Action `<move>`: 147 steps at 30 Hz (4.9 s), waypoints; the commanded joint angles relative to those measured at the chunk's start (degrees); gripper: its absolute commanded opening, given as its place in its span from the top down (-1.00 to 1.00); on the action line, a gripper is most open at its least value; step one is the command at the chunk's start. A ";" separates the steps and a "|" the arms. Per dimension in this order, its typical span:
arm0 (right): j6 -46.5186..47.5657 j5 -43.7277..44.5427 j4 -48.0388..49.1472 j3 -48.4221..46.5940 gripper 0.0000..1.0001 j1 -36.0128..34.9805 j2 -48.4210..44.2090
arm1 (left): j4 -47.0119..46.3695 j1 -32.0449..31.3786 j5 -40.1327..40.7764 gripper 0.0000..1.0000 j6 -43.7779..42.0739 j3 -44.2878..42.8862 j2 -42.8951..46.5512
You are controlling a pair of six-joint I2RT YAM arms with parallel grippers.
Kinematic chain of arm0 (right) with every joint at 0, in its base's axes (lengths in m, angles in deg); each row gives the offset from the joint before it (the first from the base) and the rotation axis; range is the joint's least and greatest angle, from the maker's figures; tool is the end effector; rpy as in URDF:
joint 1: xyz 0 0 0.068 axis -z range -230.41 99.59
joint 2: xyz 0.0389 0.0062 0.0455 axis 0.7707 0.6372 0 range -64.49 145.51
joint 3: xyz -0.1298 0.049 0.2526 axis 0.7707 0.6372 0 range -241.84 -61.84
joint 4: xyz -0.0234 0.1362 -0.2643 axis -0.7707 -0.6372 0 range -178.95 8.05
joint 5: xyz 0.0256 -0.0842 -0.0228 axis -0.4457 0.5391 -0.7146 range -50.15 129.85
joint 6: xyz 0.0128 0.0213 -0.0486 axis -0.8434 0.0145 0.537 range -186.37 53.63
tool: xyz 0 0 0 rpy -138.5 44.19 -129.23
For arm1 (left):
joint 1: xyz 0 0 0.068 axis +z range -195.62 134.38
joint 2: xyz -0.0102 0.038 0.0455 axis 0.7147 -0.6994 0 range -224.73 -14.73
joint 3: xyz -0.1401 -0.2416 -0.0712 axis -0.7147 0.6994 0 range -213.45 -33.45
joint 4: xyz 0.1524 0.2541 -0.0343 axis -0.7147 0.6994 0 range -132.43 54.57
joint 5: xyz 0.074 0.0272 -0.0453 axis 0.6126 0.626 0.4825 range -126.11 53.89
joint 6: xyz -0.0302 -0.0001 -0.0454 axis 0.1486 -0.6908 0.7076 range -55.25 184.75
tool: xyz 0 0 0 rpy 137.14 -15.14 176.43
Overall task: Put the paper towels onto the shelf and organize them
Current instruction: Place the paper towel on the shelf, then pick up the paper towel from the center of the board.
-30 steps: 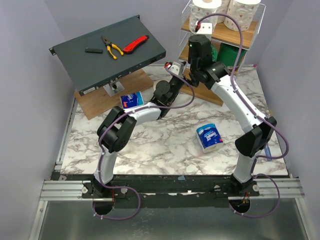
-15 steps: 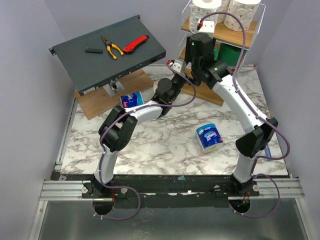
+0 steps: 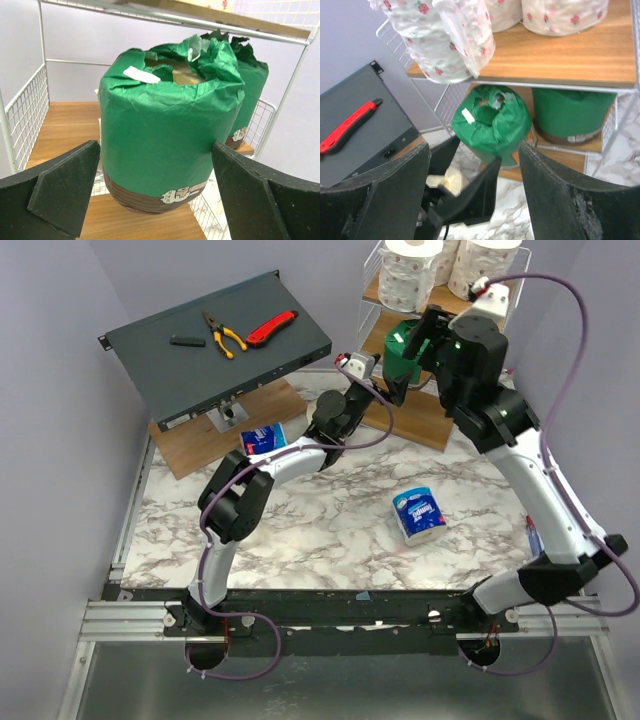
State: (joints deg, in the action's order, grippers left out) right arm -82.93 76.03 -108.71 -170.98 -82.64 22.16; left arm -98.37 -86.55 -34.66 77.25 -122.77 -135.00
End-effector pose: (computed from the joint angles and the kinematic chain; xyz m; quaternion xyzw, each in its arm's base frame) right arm 0.3045 0.1663 0.5492 0.1143 0.7191 0.0597 0.6828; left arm 0.4053 -0.3503 0.3074 0.1216 0.5236 -0.3730 0.7563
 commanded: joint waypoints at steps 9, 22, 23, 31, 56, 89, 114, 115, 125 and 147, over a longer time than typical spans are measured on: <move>-6.00 -6.20 9.00 33.25 -0.50 0.16 -27.21 | 3.39 -0.12 -1.42 -0.95 -3.14 -4.88 -1.12; -12.36 -14.32 5.93 57.23 -0.47 0.22 -50.25 | 7.06 -0.49 -1.38 -0.95 -8.45 -10.70 -3.46; -12.27 -14.81 5.18 57.99 -0.47 0.16 -51.49 | 7.20 -0.48 -1.25 -0.95 -8.95 -11.04 -3.60; -14.79 -15.98 -1.05 65.55 -0.46 0.23 -59.61 | 8.23 -0.29 -0.51 -0.95 -11.08 -14.48 -5.68; -17.72 -19.10 -0.75 70.54 -0.42 0.21 -59.45 | 13.05 3.08 2.50 -0.95 -7.13 -22.70 -11.61; -18.05 -17.88 -0.66 70.95 -0.42 0.15 -61.88 | 2.84 4.47 -1.39 -0.96 -0.15 -9.51 -2.05; -17.58 -18.57 0.65 71.57 -0.42 0.19 -61.43 | 14.78 4.92 -6.64 -0.91 5.35 -26.92 -12.89; -17.56 -18.60 0.73 71.66 -0.41 0.19 -61.38 | 14.64 4.90 -6.68 -0.91 5.37 -26.85 -12.89; -17.43 -18.52 0.83 71.70 -0.42 0.16 -61.18 | 16.31 4.20 -7.61 -0.91 6.05 -28.94 -15.03; -17.45 -18.27 0.93 71.76 -0.42 0.15 -61.19 | 15.79 2.97 -8.05 -0.89 7.02 -29.77 -16.31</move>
State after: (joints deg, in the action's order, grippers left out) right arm -100.43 57.17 -108.56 -99.99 -82.64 -38.95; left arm -82.85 -82.77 -40.87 83.47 -151.08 -150.30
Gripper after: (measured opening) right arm 0.709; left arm 0.949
